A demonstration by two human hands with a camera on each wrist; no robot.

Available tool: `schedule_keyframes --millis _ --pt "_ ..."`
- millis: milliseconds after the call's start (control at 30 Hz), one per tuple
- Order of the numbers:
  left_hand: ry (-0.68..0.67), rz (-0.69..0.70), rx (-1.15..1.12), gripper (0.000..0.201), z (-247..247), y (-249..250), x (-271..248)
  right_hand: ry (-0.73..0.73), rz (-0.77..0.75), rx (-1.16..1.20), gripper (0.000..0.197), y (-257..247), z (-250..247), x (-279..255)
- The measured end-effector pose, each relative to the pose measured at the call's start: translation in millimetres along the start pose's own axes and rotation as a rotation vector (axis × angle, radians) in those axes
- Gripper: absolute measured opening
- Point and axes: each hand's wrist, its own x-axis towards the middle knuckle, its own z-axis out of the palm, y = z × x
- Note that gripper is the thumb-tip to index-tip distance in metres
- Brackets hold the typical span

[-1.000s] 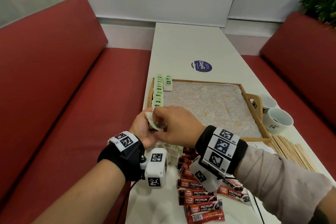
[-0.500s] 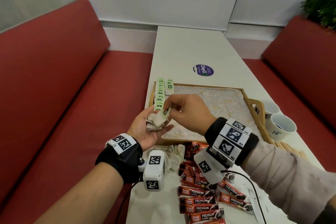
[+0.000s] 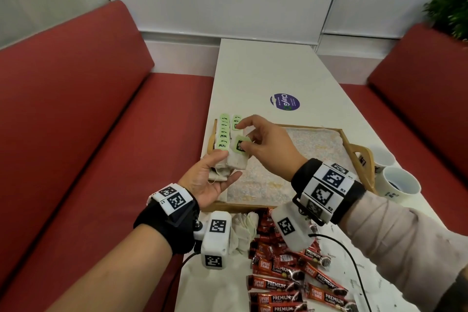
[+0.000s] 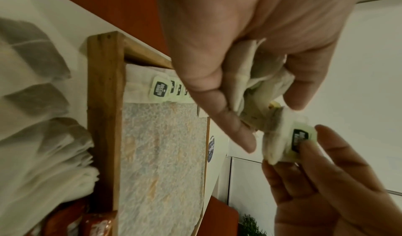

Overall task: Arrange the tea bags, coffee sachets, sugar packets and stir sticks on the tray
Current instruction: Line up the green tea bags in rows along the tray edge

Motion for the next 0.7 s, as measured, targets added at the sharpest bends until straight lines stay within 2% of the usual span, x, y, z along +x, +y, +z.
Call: schedule_keyframes --millis 100,200,367,467,567,700 --pt "0.001 0.006 0.013 0.055 2 4 9 -0.013 0.020 0.073 0.024 2 -4 10" --pt "0.072 -0.004 0.006 0.037 2 10 21 0.017 0.027 0.099 0.024 9 -12 25" --pt "0.167 -0.023 0.003 0.031 -4 25 49 0.122 0.064 0.028 0.019 33 -27 57" --pt "0.181 -0.009 -0.004 0.015 -1 36 61 0.121 0.117 -0.007 0.016 53 -25 74" --pt "0.172 0.024 0.010 0.030 4 43 71 0.090 0.172 -0.030 0.016 70 -14 88" --pt "0.200 0.014 0.010 0.019 6 48 84 0.045 0.204 -0.073 0.014 85 2 106"
